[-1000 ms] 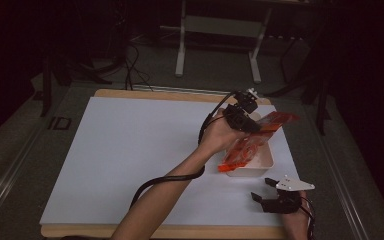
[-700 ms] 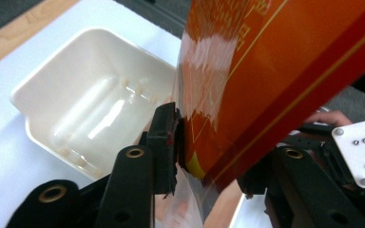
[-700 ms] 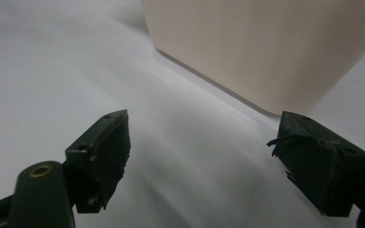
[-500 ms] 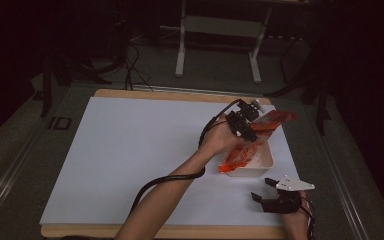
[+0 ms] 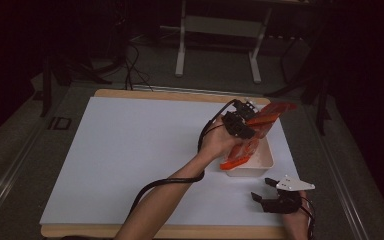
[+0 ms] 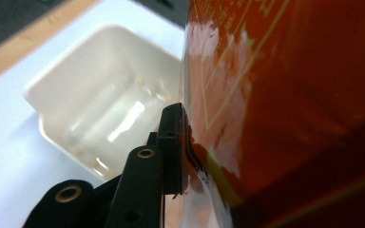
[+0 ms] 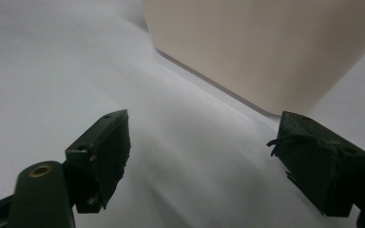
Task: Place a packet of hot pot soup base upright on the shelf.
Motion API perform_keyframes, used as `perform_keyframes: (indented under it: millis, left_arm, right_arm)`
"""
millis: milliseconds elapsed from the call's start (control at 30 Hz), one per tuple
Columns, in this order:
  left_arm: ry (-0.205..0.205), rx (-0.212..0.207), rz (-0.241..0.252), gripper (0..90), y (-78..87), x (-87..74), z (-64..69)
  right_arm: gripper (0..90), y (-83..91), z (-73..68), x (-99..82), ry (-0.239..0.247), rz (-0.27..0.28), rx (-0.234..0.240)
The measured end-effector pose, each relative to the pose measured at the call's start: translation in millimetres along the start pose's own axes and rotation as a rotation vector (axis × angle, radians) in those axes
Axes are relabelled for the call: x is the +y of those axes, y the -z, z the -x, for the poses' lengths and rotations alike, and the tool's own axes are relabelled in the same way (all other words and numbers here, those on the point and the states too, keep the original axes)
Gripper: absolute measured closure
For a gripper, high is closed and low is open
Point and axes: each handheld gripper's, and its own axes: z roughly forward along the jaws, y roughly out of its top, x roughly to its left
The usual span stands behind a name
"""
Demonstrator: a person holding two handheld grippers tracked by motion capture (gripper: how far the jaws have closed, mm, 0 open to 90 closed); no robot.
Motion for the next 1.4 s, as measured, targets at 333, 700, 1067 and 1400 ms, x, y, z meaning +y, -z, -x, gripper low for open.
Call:
perform_keyframes:
  millis: [333,700,1067,1400]
  left_arm:
    - [0.060,0.073,0.211,72.1,-5.3,-30.3,19.4]
    - [0.146,0.022,0.238,71.8,-20.9,-55.0,12.0]
    - [0.100,-0.033,0.164,67.8,-19.2,-52.2,13.9]
    - [0.013,-0.051,0.088,71.3,-14.1,-41.7,5.1]
  right_arm:
    - [18.8,0.0,-0.3,0.0,0.002,0.000,0.000]
    - [18.8,-0.3,-0.3,0.1,0.004,-0.004,0.000]
    - [14.1,1.0,2.8,1.5,-0.024,0.008,-0.028]
    - [12.5,-3.5,17.3,8.7,-0.061,0.012,-0.084]
